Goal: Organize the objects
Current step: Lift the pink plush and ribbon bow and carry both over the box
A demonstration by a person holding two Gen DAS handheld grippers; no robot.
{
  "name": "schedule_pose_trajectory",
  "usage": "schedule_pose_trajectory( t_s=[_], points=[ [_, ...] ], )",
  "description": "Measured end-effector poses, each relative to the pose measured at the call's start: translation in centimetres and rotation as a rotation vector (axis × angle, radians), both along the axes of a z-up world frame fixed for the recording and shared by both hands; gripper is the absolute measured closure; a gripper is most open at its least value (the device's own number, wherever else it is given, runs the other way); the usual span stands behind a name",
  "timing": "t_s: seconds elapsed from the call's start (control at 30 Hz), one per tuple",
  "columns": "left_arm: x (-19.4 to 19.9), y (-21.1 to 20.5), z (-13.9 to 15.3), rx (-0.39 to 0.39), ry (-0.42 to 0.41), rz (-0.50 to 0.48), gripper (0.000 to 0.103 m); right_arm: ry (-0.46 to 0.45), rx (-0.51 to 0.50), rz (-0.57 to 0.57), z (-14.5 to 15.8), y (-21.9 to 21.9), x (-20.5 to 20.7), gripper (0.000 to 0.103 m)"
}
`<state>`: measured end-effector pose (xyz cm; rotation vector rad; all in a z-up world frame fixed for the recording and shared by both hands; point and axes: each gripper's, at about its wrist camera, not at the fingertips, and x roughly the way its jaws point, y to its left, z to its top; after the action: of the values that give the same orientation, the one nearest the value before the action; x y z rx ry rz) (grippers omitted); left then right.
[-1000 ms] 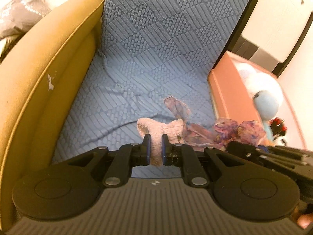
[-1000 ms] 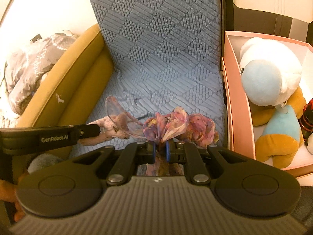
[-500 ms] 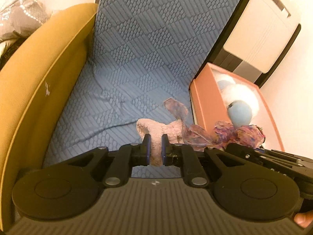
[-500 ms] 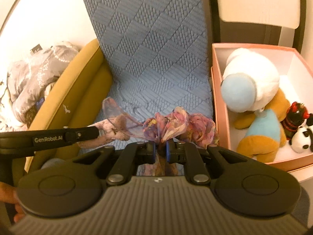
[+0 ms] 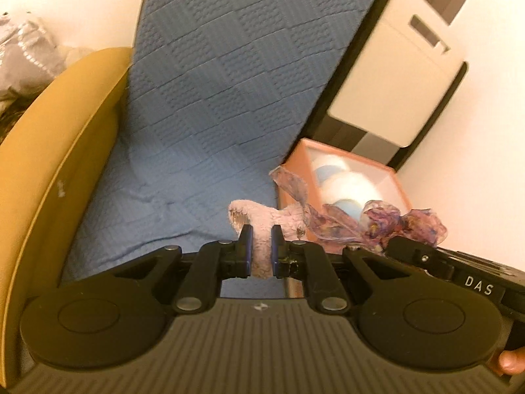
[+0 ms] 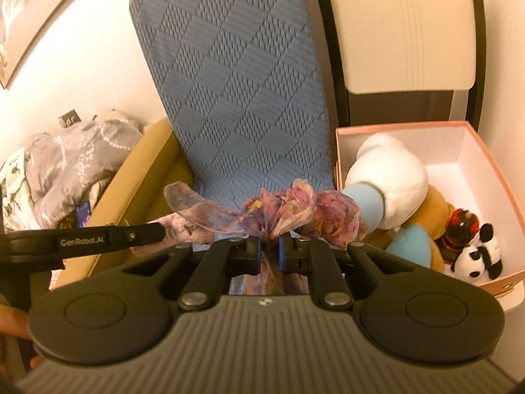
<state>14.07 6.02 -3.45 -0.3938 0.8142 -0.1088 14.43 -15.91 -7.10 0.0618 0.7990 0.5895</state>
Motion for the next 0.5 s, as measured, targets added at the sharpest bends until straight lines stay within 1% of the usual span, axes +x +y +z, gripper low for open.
schedule_pose_trajectory(
  t_s=[0.2, 0.33, 0.5],
  points=[
    [0.5, -3.4, 2.9, -0.001, -0.055, -0.047, 0.090, -0.035, 0.030, -0.031, 2.5, -2.9, 0.6, 0.090],
    [1.1, -6.3, 4.8, 0.007, -0.090, -0.081, 0.090, -0.059, 0.043, -0.048, 3.7, -5.1, 1.1, 0.090],
    [2.3, -10.2, 6.3, 0.017, -0.114, -0.119, 0.090, -0.077, 0.055, -0.082, 4.8, -8.3, 2.3, 0.090]
  ],
)
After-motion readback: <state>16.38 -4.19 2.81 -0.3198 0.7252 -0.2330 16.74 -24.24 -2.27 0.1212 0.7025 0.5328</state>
